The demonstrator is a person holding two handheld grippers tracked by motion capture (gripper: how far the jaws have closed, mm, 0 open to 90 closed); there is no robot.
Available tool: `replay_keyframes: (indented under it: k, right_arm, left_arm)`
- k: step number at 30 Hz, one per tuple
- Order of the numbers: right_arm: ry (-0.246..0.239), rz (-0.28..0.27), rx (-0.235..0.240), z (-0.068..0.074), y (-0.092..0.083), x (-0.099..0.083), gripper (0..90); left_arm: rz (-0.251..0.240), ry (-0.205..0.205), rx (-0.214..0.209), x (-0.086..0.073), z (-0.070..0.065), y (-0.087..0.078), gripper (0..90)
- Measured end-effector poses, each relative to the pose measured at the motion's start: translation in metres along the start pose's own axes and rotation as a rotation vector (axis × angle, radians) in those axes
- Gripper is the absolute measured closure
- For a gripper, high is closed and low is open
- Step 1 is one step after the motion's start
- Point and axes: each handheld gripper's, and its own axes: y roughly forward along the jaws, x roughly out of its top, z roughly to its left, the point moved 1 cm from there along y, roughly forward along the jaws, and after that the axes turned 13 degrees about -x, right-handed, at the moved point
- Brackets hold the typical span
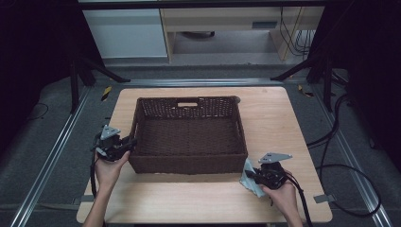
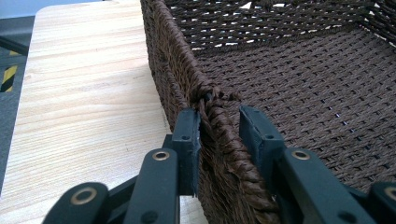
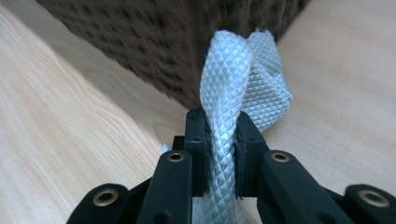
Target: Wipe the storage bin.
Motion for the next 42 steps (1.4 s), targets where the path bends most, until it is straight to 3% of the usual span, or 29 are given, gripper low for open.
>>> replay_keyframes:
  k: [2, 7, 13, 19, 21, 31, 36, 42]
  right_arm:
    - [-0.004, 0.021, 0.001, -0.001, 0.005, -0.002, 79.2]
    - [0.036, -0.015, -0.036, -0.013, -0.003, 0.0, 79.1]
    - [0.118, -0.086, -0.155, -0.045, -0.027, -0.006, 79.0]
    - [0.158, -0.057, -0.267, -0.073, -0.034, -0.019, 78.3]
    - [0.176, -0.051, -0.28, -0.079, -0.034, -0.023, 78.2]
    - [0.177, 0.028, -0.32, -0.087, -0.023, -0.031, 75.3]
    - [0.177, 0.016, -0.343, -0.088, -0.024, -0.031, 67.5]
    - [0.217, -0.084, -0.373, -0.089, -0.034, -0.025, 55.0]
  left_arm:
    - [0.0, -0.003, 0.0, 0.0, 0.0, 0.0, 66.7]
    - [-0.002, -0.009, -0.003, 0.0, 0.002, 0.0, 64.3]
    - [-0.002, 0.0, 0.002, 0.0, 0.001, 0.0, 63.3]
    - [-0.011, -0.002, 0.003, -0.001, 0.002, 0.0, 62.2]
    - [-0.013, -0.007, 0.01, -0.001, 0.002, 0.0, 60.5]
    - [-0.013, -0.003, 0.02, -0.001, 0.003, 0.0, 58.1]
    - [-0.02, -0.01, 0.026, -0.001, 0.005, 0.0, 53.5]
    - [-0.003, -0.005, 0.036, -0.001, 0.004, 0.0, 52.5]
